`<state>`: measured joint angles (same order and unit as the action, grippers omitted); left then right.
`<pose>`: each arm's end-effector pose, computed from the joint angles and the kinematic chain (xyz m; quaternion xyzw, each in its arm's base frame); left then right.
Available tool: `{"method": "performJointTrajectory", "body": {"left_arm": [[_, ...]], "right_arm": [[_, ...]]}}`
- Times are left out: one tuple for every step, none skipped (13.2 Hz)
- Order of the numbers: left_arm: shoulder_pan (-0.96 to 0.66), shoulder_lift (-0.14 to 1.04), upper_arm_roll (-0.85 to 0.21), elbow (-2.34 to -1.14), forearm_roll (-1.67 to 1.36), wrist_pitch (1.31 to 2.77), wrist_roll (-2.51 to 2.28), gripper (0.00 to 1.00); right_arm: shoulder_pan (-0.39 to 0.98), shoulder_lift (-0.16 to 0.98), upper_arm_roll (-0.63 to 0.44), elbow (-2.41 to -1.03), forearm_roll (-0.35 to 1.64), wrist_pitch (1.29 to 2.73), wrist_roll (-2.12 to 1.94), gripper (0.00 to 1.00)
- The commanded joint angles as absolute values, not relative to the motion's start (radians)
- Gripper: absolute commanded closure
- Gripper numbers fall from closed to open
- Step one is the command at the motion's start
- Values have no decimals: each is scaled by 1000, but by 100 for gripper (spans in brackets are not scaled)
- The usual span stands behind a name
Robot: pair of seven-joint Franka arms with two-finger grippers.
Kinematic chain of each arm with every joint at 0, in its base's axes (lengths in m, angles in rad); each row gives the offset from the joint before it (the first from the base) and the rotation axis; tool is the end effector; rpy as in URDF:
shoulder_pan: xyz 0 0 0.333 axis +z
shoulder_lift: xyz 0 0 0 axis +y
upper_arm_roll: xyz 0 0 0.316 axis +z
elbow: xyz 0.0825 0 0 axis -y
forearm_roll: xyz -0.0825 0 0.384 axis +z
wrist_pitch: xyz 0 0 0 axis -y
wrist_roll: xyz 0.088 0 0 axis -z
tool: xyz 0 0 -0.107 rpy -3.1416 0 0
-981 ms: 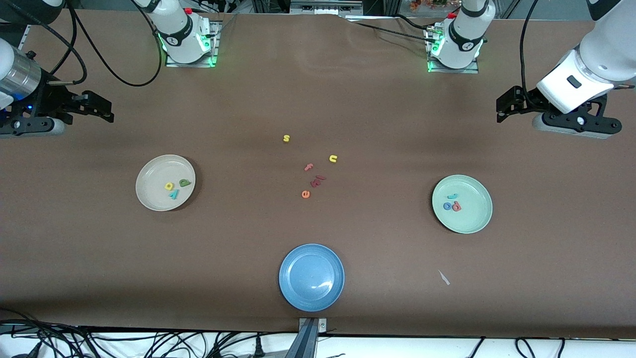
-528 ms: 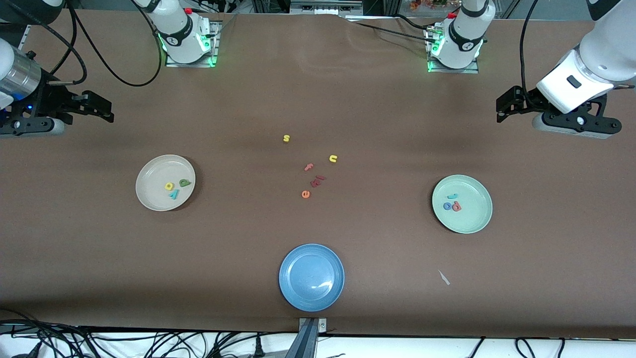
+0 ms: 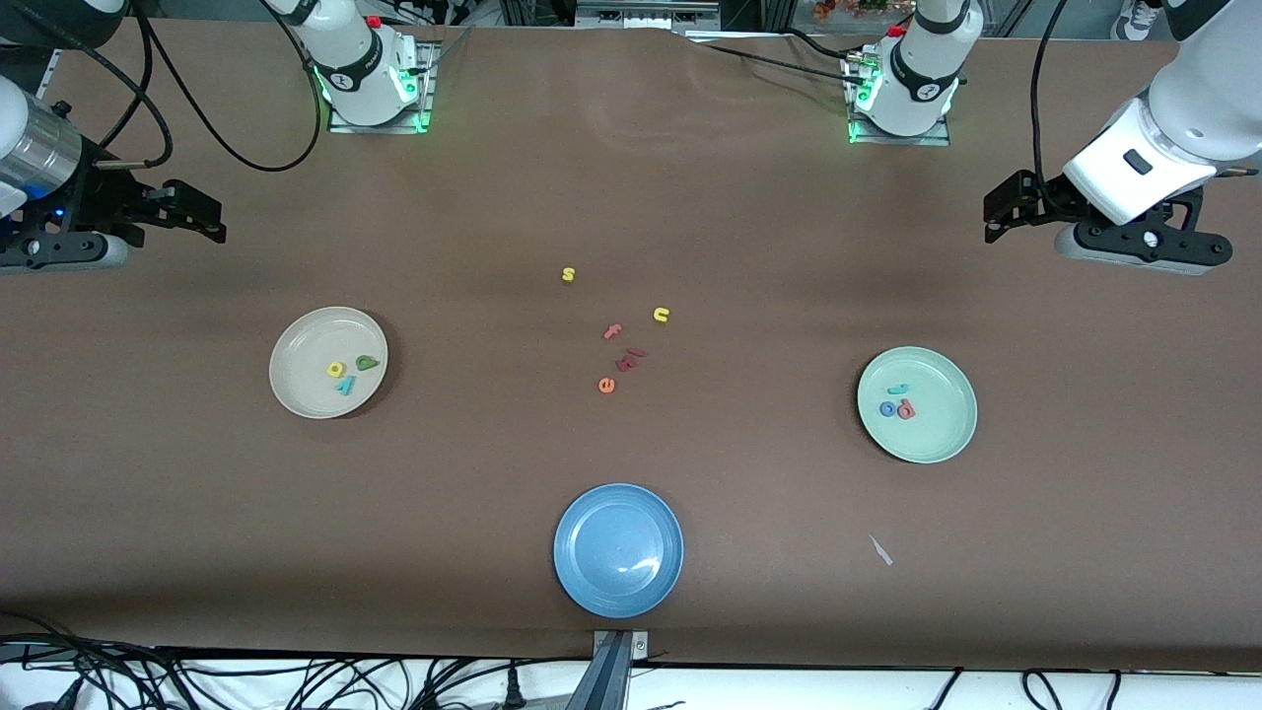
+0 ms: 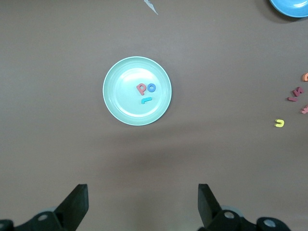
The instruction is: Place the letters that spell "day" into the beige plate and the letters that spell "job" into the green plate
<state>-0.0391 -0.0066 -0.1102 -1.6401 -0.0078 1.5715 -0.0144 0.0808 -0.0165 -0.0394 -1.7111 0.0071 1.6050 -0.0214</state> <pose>0.5438 -0.0828 0.5955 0.9972 -0.0672 -0.0312 0.0010 0.5461 0.0232 0.5703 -0.9985 -0.0311 0.0448 0.0034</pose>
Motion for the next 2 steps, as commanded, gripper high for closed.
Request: {"method": "performJointTrajectory", "body": {"left_arm": [[-38, -11, -112, -1629, -23, 1563, 0, 0], [-38, -12, -115, -1629, -21, 1565, 0, 0]], "right_arm": [[75, -8, -37, -1687, 15, 1598, -35, 0], [75, -6, -37, -1687, 17, 1598, -34, 0]]}}
